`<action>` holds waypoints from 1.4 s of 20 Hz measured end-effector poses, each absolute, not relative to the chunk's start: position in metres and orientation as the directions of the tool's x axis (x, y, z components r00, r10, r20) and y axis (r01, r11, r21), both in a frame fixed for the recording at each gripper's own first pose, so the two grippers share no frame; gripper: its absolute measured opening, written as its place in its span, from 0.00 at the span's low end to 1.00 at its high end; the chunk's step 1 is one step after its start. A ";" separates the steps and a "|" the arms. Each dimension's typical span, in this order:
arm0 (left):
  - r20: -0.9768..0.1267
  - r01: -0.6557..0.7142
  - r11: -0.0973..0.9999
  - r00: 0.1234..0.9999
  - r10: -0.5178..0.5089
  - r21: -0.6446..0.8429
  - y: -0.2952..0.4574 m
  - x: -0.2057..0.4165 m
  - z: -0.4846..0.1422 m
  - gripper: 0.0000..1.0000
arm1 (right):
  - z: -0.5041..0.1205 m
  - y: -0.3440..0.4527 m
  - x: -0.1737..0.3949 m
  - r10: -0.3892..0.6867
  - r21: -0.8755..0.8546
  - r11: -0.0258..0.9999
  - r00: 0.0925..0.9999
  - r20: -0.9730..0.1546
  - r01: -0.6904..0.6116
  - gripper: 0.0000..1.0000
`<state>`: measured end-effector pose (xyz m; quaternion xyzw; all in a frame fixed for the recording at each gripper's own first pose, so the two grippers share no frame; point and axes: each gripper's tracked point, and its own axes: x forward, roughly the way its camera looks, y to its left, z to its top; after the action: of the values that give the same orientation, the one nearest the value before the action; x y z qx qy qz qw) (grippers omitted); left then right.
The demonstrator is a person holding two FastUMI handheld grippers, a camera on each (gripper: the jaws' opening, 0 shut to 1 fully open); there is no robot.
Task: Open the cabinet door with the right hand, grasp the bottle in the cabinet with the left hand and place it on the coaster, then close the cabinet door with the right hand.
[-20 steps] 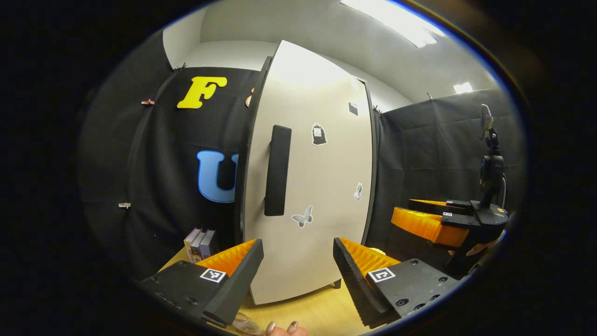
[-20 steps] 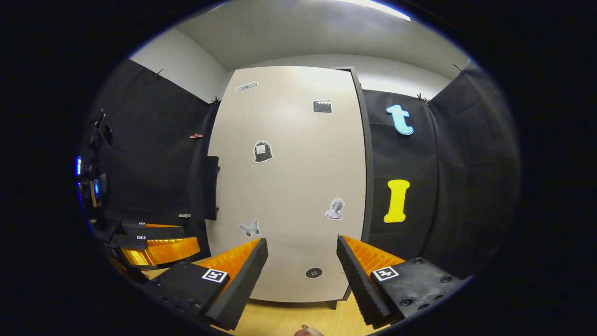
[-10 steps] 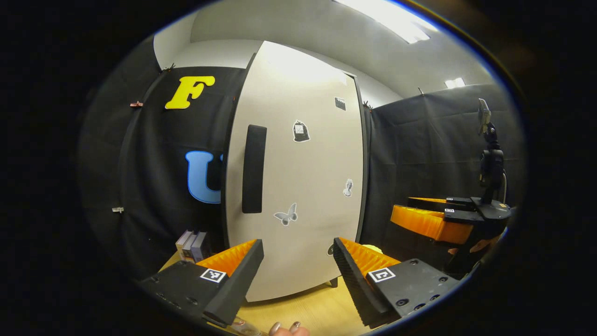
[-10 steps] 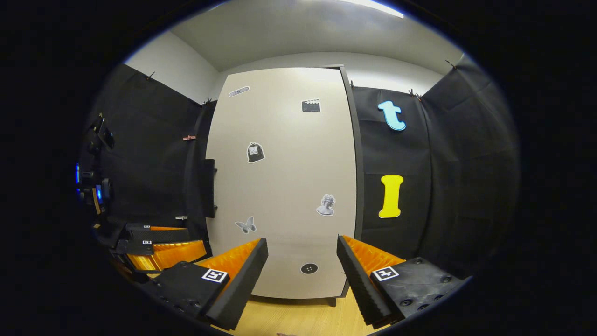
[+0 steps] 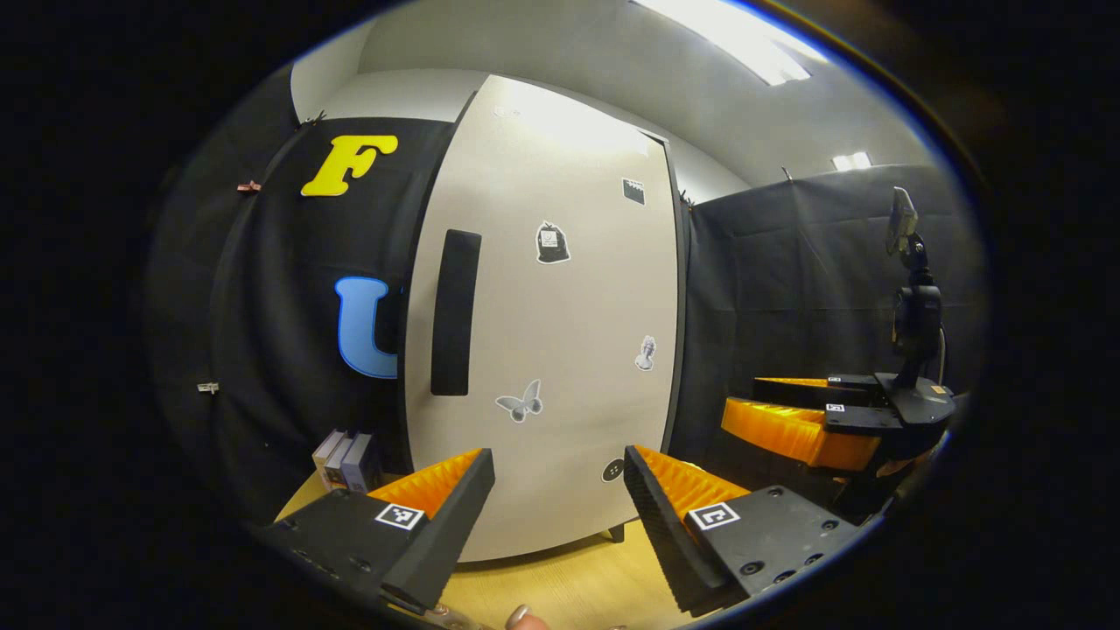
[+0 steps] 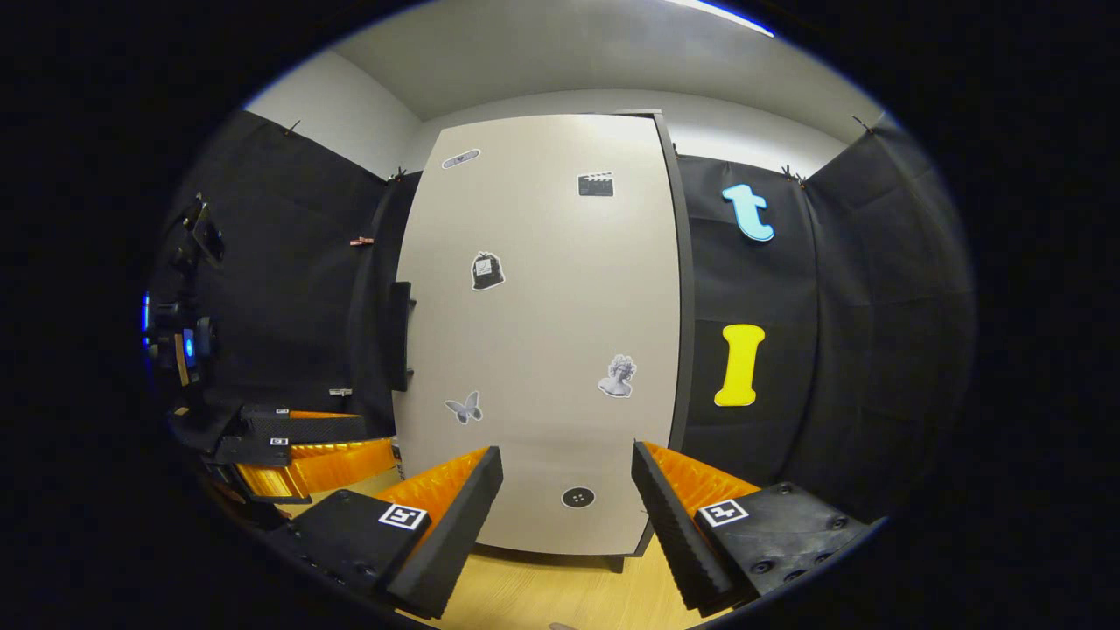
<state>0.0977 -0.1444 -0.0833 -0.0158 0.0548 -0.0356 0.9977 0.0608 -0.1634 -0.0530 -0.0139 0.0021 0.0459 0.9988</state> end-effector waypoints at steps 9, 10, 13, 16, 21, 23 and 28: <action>-0.108 0.074 0.997 0.991 -0.076 -0.024 -0.144 0.100 -0.083 0.94 | -0.055 -0.164 0.069 0.090 -0.036 0.995 0.996 -0.014 -0.091 0.94; -0.109 0.076 0.997 0.991 -0.078 -0.023 -0.145 0.100 -0.083 0.94 | -0.056 -0.164 0.070 0.089 -0.037 0.995 0.996 -0.017 -0.089 0.96; -0.113 0.077 0.997 0.991 -0.078 -0.019 -0.145 0.102 -0.084 0.94 | -0.058 -0.165 0.069 0.085 -0.035 0.996 0.996 -0.024 -0.086 0.96; -0.111 0.079 0.997 0.991 -0.080 -0.016 -0.145 0.103 -0.084 0.94 | -0.056 -0.167 0.070 0.078 -0.038 0.996 0.997 -0.018 -0.079 0.96; -0.111 0.083 0.997 0.990 -0.083 -0.008 -0.146 0.104 -0.082 0.94 | -0.056 -0.167 0.070 0.081 -0.031 0.996 0.996 -0.025 -0.082 0.96; -0.115 0.084 0.996 0.990 -0.084 -0.010 -0.146 0.104 -0.083 0.94 | -0.057 -0.168 0.070 0.082 -0.029 0.996 0.996 -0.027 -0.083 0.96; -0.117 0.085 0.996 0.989 -0.085 -0.009 -0.145 0.106 -0.082 0.94 | -0.055 -0.167 0.067 0.083 -0.024 0.996 0.996 -0.025 -0.084 0.96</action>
<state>0.1056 -0.1446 -0.0817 -0.0018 0.0588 -0.0425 0.9974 0.0669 -0.1675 -0.0551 -0.0125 0.0122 0.0419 0.9990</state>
